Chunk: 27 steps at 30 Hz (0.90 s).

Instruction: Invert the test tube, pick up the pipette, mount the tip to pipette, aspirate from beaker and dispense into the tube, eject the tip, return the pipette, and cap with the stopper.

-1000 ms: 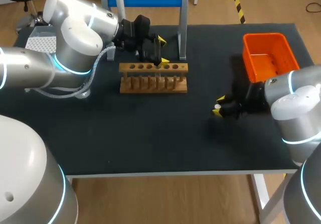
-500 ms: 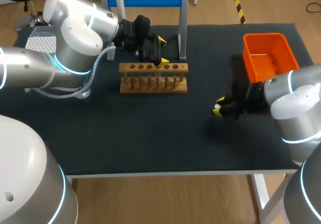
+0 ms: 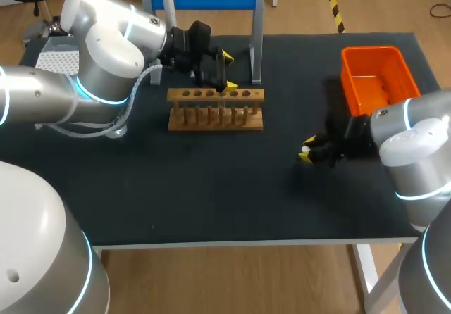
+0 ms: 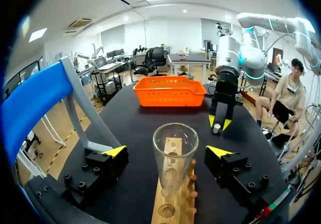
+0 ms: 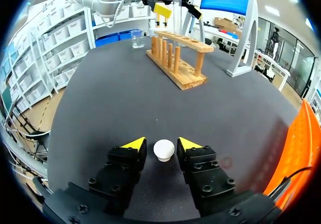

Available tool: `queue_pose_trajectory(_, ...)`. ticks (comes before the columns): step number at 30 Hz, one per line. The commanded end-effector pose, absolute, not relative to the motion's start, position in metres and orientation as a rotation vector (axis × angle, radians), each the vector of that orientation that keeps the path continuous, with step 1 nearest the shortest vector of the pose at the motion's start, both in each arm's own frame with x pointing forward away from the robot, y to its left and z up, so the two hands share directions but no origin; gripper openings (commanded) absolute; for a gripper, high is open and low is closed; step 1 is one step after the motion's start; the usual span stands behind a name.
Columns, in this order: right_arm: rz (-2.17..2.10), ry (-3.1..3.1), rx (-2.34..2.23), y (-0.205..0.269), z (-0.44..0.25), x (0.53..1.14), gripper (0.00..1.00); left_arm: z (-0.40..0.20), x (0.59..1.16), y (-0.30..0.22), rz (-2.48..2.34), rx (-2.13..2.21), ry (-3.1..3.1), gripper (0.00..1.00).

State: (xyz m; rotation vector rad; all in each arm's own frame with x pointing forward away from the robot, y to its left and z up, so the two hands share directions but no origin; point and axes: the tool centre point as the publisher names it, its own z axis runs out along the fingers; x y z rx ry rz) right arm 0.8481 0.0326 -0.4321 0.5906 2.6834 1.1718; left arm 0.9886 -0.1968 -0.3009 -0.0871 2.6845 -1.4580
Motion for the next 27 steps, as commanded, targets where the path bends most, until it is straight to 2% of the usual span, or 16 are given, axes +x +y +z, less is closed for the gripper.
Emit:
queue_pose_trajectory(1, 1.167, 2.692, 0.591, 0.0323, -0.4313, 0.8488, 0.38, -0.3008, 0.9899, -0.1966, -1.459, -0.085, 2.689, 1.00)
queue_pose_trajectory(14, 1.169, 2.691, 0.600, 0.0317, -0.4324, 0.8488, 0.33, -0.3008, 0.9899, -0.1966, -1.459, -0.085, 2.689, 1.00)
queue_pose_trajectory(18, 1.168, 2.692, 0.601, 0.0315, -0.4327, 0.8489, 0.29, -0.3008, 0.9899, -0.1966, -1.459, -0.085, 2.689, 1.00)
queue_pose_trajectory(22, 1.167, 2.692, 0.605, 0.0314, -0.4328, 0.8490, 0.18, -0.3008, 0.9899, -0.1966, -1.459, -0.085, 2.689, 1.00)
queue_pose_trajectory(23, 1.166, 2.693, 0.606, 0.0313, -0.4329, 0.8490, 0.10, -0.3008, 0.9899, -0.1966, -1.459, -0.085, 2.689, 1.00)
queue_pose_trajectory(25, 1.166, 2.693, 0.608, 0.0312, -0.4331, 0.8491, 0.02, -0.3008, 0.9899, -0.1966, -1.459, -0.085, 2.689, 1.00)
queue_pose_trajectory(27, 1.166, 2.694, 0.608, 0.0312, -0.4332, 0.8492, 0.00, -0.3008, 0.9899, -0.1966, -1.459, -0.085, 2.689, 1.00)
